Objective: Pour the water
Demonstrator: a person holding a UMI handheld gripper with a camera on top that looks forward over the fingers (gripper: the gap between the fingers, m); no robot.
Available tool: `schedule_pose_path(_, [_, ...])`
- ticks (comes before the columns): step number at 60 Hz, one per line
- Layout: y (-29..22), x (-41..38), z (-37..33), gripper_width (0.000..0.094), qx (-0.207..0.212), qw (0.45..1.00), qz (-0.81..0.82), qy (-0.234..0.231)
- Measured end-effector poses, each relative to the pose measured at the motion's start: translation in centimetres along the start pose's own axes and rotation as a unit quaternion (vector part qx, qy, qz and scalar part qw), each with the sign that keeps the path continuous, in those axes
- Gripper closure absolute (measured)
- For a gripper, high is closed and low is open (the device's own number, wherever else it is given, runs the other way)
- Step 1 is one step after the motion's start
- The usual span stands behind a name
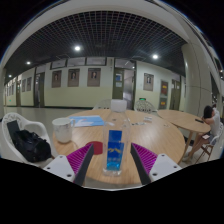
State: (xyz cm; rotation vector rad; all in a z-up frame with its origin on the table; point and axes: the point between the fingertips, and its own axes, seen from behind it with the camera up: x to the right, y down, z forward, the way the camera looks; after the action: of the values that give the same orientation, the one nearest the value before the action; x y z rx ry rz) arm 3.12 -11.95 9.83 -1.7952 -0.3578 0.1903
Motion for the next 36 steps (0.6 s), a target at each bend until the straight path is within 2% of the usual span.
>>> schedule_pose_path(9, [-1.3, 1.3, 4.0, 0.0148, 0.022, 1.000, 0.006, 0.012])
schedule_pose_path(10, [-1.9, 1.9, 3.8, 0.0163, 0.024, 1.000, 0.006, 0.010])
schedule_pose_path(11, [-1.4, 1.8, 5.7, 0.0217, 0.026, 1.000, 0.006, 0.009])
schedule_pose_path(15, [-1.7, 2.1, 5.9, 0.0434, 0.027, 1.000, 0.012, 0.004])
schedule_pose_path(27, [-1.9, 4.4, 4.8, 0.0485, 0.049, 0.998, 0.027, -0.001])
schedule_pose_path(36, [-3.7, 4.9, 5.9, 0.0595, 0.044, 0.999, 0.011, -0.014])
